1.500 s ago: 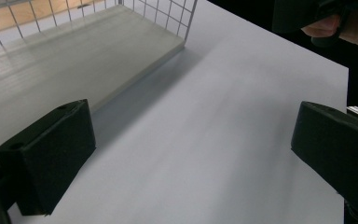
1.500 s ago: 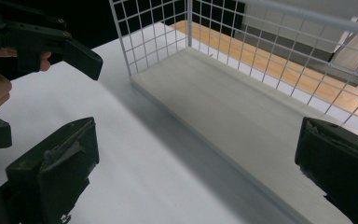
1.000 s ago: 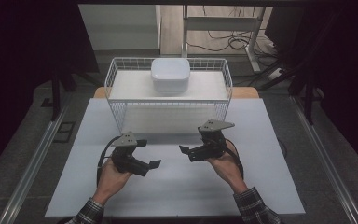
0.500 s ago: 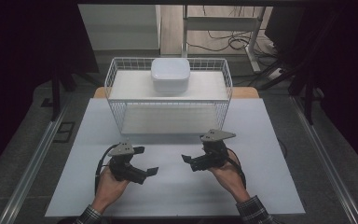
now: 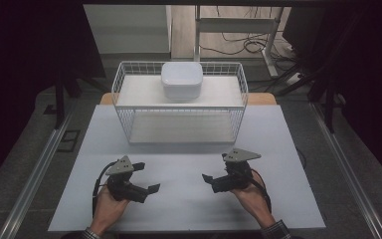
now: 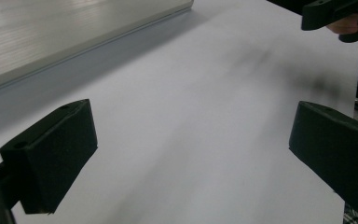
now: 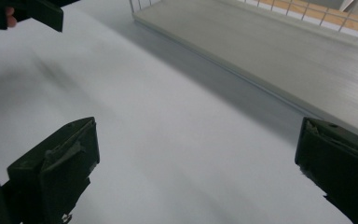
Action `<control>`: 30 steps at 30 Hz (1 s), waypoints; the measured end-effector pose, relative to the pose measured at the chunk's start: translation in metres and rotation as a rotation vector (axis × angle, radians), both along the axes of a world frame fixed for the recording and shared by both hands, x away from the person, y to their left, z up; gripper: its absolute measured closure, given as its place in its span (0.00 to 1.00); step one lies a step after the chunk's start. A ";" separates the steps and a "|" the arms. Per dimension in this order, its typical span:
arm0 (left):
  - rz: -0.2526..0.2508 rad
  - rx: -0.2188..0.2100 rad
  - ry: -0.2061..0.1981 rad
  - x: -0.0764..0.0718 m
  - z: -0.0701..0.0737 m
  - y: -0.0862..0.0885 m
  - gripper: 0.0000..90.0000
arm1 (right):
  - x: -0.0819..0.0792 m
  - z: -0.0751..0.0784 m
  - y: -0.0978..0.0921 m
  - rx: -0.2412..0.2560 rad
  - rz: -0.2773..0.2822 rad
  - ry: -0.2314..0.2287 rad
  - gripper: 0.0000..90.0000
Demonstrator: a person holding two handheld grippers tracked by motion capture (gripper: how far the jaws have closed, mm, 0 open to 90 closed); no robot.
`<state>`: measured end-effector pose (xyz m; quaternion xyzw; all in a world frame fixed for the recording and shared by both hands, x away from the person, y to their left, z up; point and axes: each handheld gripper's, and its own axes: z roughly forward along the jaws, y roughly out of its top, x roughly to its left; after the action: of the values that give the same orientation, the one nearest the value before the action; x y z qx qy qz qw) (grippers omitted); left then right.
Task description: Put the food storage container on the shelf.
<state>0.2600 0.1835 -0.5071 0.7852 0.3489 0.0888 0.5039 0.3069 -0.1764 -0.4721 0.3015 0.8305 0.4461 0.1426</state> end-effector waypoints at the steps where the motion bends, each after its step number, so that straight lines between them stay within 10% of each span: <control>1: 0.004 0.002 0.003 -0.001 -0.001 0.002 0.01 | -0.001 -0.001 -0.002 -0.001 -0.003 0.001 0.00; 30: 0.130 0.054 0.041 -0.040 -0.017 0.054 0.02 | -0.028 -0.012 -0.069 -0.018 -0.145 0.000 0.00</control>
<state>0.2201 0.2375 -0.5244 0.7756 0.4072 0.1146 0.4685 0.2785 -0.2455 -0.4843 0.3597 0.8104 0.4272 0.1773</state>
